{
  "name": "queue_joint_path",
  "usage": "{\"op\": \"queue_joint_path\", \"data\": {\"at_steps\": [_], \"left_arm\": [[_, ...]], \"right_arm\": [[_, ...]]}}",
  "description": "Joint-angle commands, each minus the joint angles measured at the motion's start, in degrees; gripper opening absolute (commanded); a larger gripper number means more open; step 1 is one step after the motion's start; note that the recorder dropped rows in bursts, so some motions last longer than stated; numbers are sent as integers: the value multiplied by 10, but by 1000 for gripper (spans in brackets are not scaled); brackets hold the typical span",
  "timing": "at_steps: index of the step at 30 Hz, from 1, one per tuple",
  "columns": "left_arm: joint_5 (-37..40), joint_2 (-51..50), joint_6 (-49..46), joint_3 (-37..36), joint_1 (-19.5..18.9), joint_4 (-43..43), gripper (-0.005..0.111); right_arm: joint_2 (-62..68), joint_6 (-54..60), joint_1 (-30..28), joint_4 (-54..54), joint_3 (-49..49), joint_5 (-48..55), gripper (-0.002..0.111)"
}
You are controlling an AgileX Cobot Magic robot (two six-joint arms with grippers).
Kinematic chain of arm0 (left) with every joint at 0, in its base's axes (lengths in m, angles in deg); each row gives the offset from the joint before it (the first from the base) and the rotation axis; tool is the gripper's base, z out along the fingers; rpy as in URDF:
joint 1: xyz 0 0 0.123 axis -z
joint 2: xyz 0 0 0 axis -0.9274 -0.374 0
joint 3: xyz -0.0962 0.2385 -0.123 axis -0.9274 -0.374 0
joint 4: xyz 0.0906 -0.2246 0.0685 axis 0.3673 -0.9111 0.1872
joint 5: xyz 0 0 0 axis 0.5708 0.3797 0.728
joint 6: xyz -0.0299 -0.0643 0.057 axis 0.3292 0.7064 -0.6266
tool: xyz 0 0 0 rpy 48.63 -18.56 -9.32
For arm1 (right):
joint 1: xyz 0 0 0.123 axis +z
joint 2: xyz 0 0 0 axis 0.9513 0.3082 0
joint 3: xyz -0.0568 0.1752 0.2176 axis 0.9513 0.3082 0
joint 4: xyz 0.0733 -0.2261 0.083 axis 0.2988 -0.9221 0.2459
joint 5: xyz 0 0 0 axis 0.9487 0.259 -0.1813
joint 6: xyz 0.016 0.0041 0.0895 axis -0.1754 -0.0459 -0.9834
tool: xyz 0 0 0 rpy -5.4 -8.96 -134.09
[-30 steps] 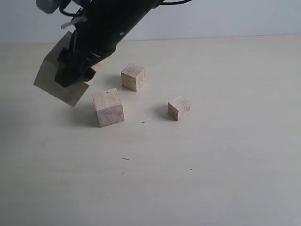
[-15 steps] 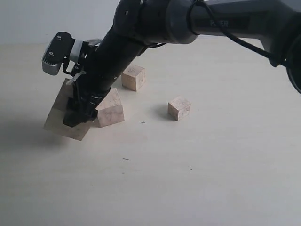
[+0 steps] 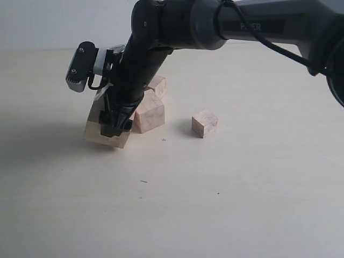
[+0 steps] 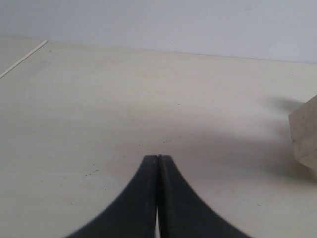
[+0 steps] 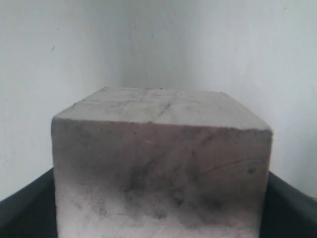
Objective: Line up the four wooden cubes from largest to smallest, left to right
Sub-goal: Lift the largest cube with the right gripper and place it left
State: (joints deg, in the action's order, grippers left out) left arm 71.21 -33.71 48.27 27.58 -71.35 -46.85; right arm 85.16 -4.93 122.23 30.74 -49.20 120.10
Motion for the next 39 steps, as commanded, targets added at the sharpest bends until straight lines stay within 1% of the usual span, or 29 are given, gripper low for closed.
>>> {"op": "queue_joint_path", "data": {"at_steps": [1,5,10,15,39], "left_arm": [[-6,4,2,0,1,-1,0],[-6,4,2,0,1,-1,0],[-6,4,2,0,1,-1,0],[-6,4,2,0,1,-1,0],[-6,4,2,0,1,-1,0]], "right_arm": [[-4,-4,-2,2,-7,-3,0],[-3,-4,-2,-14,-6,-2,0],[-3,-4,-2,-60,-6,6,0],[-3,-4,-2,-47,-6,11,0],[15,4,-2,-50,-6,31,0]]}}
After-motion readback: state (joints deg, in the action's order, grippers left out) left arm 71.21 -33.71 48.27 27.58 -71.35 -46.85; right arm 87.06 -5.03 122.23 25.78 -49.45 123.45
